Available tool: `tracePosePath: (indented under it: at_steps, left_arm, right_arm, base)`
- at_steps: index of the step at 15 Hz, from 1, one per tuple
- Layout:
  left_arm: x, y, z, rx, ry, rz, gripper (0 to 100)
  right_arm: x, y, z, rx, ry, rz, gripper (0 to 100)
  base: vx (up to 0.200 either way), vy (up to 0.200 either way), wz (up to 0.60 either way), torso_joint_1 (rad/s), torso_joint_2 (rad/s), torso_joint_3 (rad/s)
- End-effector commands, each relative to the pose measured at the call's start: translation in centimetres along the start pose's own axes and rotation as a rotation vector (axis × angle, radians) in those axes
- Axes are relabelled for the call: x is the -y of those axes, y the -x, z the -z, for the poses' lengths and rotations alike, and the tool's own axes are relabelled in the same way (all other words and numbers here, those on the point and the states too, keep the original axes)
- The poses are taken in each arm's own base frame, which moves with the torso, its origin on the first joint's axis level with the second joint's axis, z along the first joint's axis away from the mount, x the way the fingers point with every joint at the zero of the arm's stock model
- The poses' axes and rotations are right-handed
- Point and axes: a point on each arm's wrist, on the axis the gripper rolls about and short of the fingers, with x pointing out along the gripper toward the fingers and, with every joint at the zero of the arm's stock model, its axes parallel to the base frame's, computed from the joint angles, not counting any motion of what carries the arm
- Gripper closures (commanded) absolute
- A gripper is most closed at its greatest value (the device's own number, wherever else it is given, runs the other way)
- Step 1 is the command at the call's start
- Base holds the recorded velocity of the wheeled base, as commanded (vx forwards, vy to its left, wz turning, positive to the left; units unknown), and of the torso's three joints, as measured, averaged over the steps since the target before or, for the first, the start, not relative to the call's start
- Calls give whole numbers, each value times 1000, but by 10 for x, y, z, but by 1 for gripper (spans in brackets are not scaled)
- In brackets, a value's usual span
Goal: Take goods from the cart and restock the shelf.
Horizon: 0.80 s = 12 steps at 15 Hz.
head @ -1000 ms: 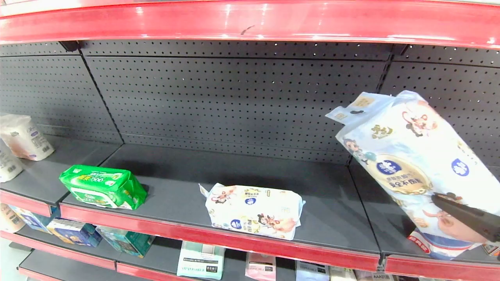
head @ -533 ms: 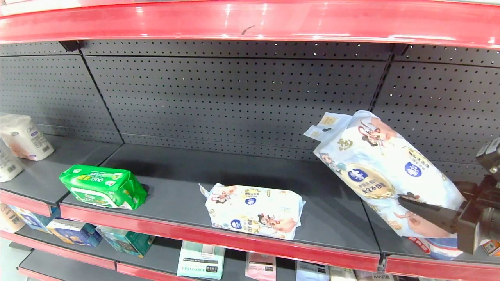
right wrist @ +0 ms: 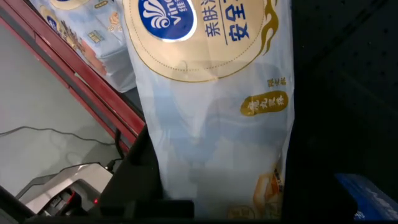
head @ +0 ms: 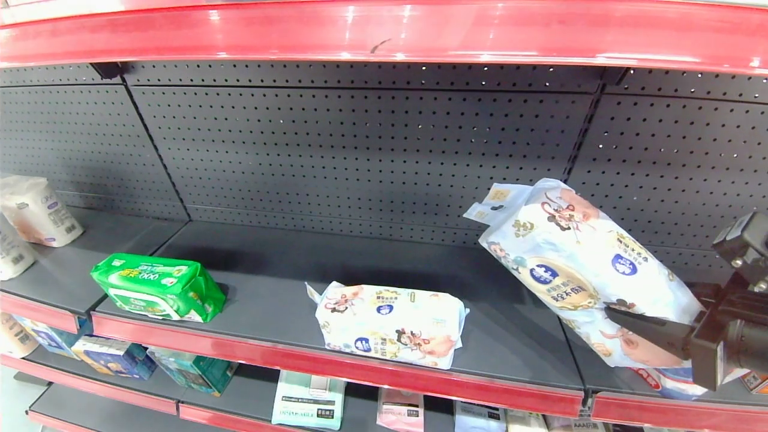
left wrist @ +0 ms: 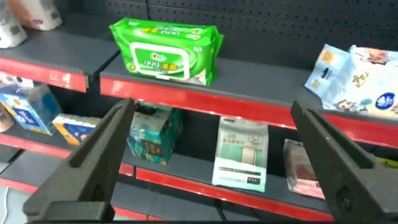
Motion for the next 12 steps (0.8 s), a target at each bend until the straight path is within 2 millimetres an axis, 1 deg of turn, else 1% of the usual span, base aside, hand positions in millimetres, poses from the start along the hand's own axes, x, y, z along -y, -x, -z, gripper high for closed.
tracePosePath:
  at_steps: [1, 2, 3, 6, 12]
  left_arm:
    - [1, 0, 1, -5, 7, -80, 0]
    - [2, 0, 1, -4, 10, -102, 0]
    - [2, 0, 5, -6, 17, -84, 0]
    - [3, 4, 7, 30, -27, 68, 0]
    - [3, 6, 8, 58, -30, 50, 0]
  right_arm:
    - [0, 0, 0, 0, 0, 0, 100]
    - [0, 0, 0, 0, 0, 2, 100]
    - [0, 0, 0, 1, 0, 3, 100]
    - [0, 1, 1, -1, 0, 4, 100]
    - [-1, 0, 4, -14, -2, 0, 100]
  base:
    - [0, 0, 0, 0, 0, 0]
    - [0, 0, 0, 0, 0, 0]
    - [0, 0, 0, 0, 0, 0]
    - [0, 0, 0, 0, 0, 0]
    - [0, 0, 0, 0, 0, 0]
